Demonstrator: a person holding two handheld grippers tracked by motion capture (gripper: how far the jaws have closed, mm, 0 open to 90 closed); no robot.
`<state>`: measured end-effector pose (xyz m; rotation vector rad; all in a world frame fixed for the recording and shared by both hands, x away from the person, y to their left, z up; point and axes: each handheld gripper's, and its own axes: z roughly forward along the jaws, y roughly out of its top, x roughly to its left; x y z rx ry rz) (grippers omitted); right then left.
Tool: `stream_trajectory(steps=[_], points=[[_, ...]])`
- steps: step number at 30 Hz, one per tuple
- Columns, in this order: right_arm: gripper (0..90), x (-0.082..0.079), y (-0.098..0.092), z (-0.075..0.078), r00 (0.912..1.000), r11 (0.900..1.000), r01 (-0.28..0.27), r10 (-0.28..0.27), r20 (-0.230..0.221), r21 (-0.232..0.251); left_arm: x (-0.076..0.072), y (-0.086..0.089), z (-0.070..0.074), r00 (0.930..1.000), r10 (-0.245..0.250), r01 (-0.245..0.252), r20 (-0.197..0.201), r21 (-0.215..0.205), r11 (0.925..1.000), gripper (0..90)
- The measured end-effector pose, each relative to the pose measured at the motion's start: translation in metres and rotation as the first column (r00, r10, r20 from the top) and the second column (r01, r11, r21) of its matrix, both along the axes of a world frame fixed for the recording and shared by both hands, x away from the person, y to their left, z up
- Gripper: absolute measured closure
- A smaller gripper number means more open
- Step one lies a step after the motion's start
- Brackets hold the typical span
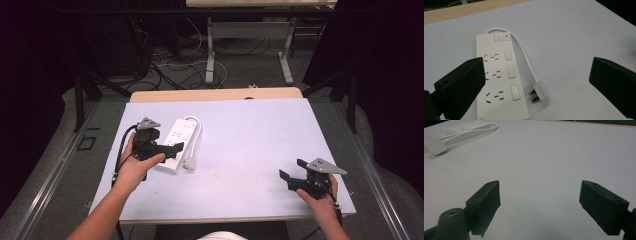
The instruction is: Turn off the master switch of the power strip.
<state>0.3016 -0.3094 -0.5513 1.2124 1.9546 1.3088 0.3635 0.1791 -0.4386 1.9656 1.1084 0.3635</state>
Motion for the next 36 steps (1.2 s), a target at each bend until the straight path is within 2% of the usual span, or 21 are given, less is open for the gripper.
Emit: stream_trajectory(steps=[4,5,6,10,15,20,23,27,30,31,32,34,36], points=[[16.6,0.0,0.0,0.0,1.0,1.0,0.0,0.0,0.004,0.001,-0.01,0.009,-0.004,0.9999,0.012,-0.013,-0.006,-0.018,0.9998,0.6],[16.6,0.0,0.0,0.0,1.0,1.0,0.002,-0.002,0.002,0.003,-0.012,0.011,-0.006,0.9999,0.01,-0.01,-0.003,-0.014,0.9999,0.7],[16.7,0.0,0.0,0.0,1.0,1.0,0.001,-0.001,0.004,0.001,-0.015,0.012,-0.008,0.9996,0.029,-0.029,0.006,-0.018,0.9994,0.7],[16.6,0.0,0.0,0.0,1.0,1.0,0.0,0.0,0.004,0.0,-0.022,0.021,-0.015,0.9994,0.034,-0.034,-0.002,-0.017,0.9993,0.7],[16.6,-0.001,0.0,0.001,0.9999,1.0,0.009,-0.008,-0.006,0.006,-0.033,0.03,-0.026,0.9984,0.056,-0.055,0.006,-0.053,0.9971,1.0],[16.7,-0.001,0.001,0.0,1.0,1.0,0.006,-0.006,0.0,0.009,-0.045,0.041,-0.039,0.997,0.077,-0.076,0.008,-0.069,0.9947,1.3],[16.6,0.0,0.0,0.0,1.0,1.0,0.001,-0.001,0.005,0.011,-0.051,0.047,-0.047,0.9966,0.082,-0.081,0.015,-0.052,0.9954,1.3],[16.7,0.001,0.001,0.0,0.9999,1.0,-0.004,0.004,0.015,0.015,-0.058,0.052,-0.058,0.9933,0.112,-0.11,0.031,-0.054,0.9925,1.3],[16.6,-0.001,0.001,0.0,1.0,1.0,0.007,-0.007,-0.002,0.01,-0.061,0.057,-0.065,0.9916,0.125,-0.123,0.033,-0.055,0.9908,1.3],[16.7,0.002,0.003,-0.002,0.9993,1.0,0.014,-0.014,0.034,0.025,-0.062,0.057,-0.068,0.9907,0.131,-0.129,0.038,-0.06,0.9899,1.3],[16.7,0.001,0.003,-0.002,0.9993,1.0,0.014,-0.015,0.035,0.025,-0.063,0.059,-0.071,0.9906,0.131,-0.129,0.038,-0.055,0.9901,1.3],[16.7,0.0,0.002,0.0,1.0,1.0,0.008,-0.008,0.0,0.011,-0.064,0.06,-0.075,0.9893,0.14,-0.137,0.042,-0.056,0.989,1.3],[16.6,0.0,0.001,0.0,1.0,1.0,0.004,-0.004,-0.004,0.006,-0.065,0.062,-0.079,0.9875,0.151,-0.148,0.046,-0.06,0.9871,1.3]])
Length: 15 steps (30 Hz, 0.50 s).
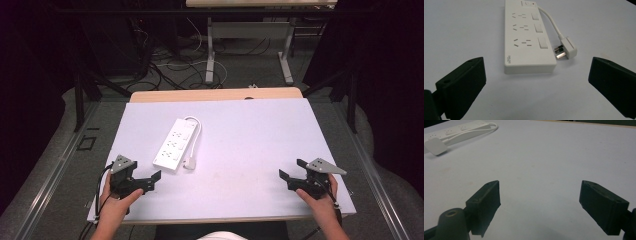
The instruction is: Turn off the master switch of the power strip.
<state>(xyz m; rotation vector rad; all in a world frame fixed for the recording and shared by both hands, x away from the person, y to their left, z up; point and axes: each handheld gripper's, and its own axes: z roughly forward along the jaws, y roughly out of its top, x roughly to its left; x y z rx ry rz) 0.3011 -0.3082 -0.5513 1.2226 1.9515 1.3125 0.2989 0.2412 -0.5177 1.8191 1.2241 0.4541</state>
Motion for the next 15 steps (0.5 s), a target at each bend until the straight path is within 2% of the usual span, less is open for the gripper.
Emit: stream_trajectory(steps=[3,10,15], points=[[16.7,0.001,0.0,-0.001,0.9998,1.0,-0.003,0.003,0.018,-0.001,0.0,0.003,-0.005,1.0,0.009,-0.009,0.001,0.01,0.9999,1.3],[16.6,0.001,0.001,-0.001,1.0,1.0,-0.006,0.006,0.006,0.006,0.001,0.009,-0.016,0.9992,0.037,-0.037,0.013,0.005,0.9993,1.3],[16.7,0.001,0.002,-0.001,0.9999,1.0,-0.008,0.008,0.007,0.005,0.002,0.012,-0.021,0.9983,0.059,-0.059,0.0,0.012,0.9982,1.3]])
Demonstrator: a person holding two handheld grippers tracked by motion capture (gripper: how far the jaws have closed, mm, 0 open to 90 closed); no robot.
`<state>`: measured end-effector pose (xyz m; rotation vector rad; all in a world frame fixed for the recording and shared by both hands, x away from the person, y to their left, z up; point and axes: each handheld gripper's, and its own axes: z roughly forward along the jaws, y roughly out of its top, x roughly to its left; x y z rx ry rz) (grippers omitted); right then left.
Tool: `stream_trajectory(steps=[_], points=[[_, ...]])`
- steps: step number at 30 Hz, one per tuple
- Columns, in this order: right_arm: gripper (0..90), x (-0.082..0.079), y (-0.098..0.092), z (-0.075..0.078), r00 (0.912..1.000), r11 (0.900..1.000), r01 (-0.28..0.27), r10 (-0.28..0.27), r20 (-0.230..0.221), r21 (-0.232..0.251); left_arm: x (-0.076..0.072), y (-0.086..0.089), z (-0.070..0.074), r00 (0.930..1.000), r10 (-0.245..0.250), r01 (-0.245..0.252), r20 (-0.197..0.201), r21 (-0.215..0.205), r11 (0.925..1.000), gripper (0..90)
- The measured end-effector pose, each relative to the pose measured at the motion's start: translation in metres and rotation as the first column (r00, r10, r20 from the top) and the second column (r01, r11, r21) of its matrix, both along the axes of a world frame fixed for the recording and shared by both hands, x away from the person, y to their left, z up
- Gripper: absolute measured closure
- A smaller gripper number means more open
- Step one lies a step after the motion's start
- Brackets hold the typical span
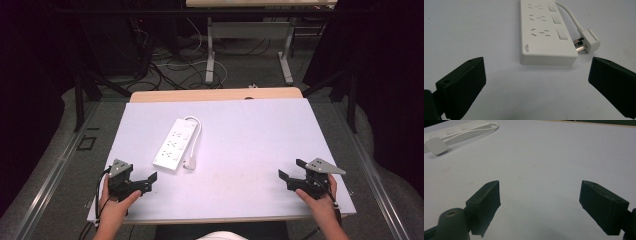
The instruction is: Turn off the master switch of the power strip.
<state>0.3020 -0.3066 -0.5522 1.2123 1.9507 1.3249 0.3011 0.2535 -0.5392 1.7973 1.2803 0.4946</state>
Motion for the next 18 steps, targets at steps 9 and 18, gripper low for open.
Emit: stream_trajectory(steps=[9,18], points=[[16.7,0.0007,0.0002,-0.0002,1.0,1.0,-0.009,0.009,0.003,-0.002,-0.0004,0.0005,-0.0067,0.9999,0.004,-0.004,-0.011,0.0,1.0,1.3],[16.5,0.0003,-0.0016,0.0001,1.0,1.0,0.006,-0.006,-0.002,-0.012,0.0003,0.0012,-0.0083,0.9999,0.005,-0.005,-0.013,0.002,1.0,1.4]])
